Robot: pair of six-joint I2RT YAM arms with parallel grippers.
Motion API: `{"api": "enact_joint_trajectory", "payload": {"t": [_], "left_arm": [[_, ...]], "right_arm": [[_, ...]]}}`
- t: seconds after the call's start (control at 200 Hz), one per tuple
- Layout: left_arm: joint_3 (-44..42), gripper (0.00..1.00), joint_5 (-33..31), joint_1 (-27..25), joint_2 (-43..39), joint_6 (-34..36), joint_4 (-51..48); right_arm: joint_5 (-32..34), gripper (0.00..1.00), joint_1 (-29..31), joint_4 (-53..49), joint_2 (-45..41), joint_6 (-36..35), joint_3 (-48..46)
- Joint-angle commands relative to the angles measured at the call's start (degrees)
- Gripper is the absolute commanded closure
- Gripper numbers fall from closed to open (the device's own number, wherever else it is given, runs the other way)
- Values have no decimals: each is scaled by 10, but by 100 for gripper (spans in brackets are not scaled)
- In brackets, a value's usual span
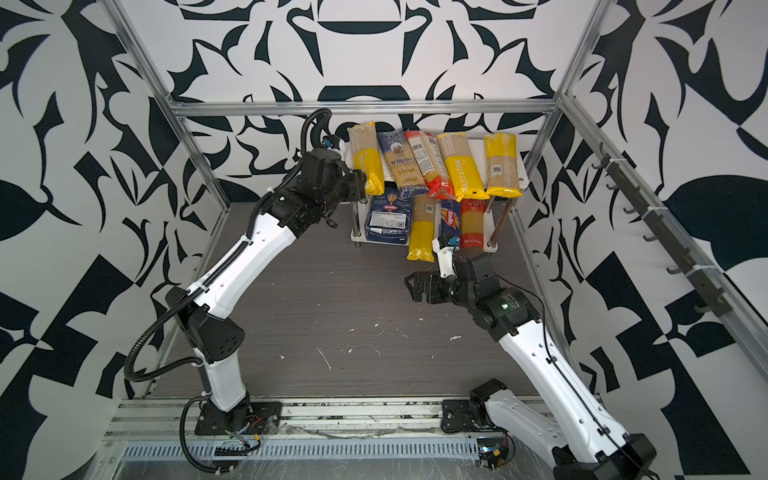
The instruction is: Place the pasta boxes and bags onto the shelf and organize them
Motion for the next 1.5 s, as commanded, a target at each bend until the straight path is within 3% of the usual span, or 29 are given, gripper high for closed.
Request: {"api": "enact_joint_trajectory", "payload": {"t": [0.0, 0.305, 0.43, 0.735, 0.85, 1.01, 1.195, 1.495], "left_arm": [[-27, 1, -19, -3, -55, 16, -2], [-257, 1, -151, 9, -254, 70, -15], [-373, 1, -157, 30, -356, 52, -14], [-585, 1, -225, 58, -497, 16, -8], [-660, 1, -239, 58, -533, 9, 40], [-730, 1, -255, 64, -548, 15, 111], [-776, 1, -226, 96, -514, 24, 172], [-847, 1, -189, 166, -476, 59, 297]], "right_arm": [[8, 0, -1, 1, -11, 2, 10], [76, 0, -1, -39, -9, -21, 37], [131, 0, -2, -44, 3, -19, 41], [390, 0, -4, -63, 19, 16, -11], [416, 0, -4, -38, 24, 6, -66], [431, 0, -5, 51, -16, 14, -165], [456, 0, -4, 130, -72, -2, -240], [496, 0, -5, 232, -48, -33, -283]]}}
